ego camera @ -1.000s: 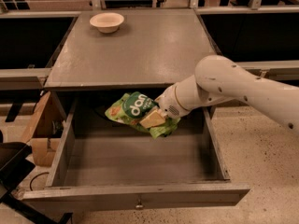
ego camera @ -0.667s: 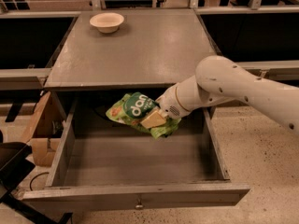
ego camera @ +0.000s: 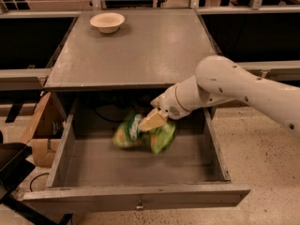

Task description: Place green rice chip bag into top drawer

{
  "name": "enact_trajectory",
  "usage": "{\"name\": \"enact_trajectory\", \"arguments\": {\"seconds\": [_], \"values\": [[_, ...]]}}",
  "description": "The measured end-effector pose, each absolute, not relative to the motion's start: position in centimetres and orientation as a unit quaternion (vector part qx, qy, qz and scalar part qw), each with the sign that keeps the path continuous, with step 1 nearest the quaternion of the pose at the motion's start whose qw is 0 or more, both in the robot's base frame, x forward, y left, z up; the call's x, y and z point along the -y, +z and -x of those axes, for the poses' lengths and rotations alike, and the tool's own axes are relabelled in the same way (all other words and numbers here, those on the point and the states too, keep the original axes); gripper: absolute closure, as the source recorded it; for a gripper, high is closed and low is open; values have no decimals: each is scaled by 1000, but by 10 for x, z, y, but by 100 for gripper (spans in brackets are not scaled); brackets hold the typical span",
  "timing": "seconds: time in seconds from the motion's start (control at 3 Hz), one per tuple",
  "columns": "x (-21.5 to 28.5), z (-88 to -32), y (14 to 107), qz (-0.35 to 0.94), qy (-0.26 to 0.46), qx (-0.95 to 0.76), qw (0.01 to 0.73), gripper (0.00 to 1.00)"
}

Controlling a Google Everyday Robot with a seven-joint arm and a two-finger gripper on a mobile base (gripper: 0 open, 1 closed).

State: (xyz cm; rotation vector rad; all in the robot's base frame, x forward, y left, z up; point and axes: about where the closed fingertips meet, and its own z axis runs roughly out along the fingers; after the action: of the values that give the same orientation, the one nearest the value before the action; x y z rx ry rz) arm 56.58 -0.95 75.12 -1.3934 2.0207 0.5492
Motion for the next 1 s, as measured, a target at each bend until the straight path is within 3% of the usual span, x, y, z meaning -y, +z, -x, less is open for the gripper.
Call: {"name": "enact_trajectory", "arguments": {"seconds": [1.0], "values": [[22,-545,775,537,200,-762,301,0]]}}
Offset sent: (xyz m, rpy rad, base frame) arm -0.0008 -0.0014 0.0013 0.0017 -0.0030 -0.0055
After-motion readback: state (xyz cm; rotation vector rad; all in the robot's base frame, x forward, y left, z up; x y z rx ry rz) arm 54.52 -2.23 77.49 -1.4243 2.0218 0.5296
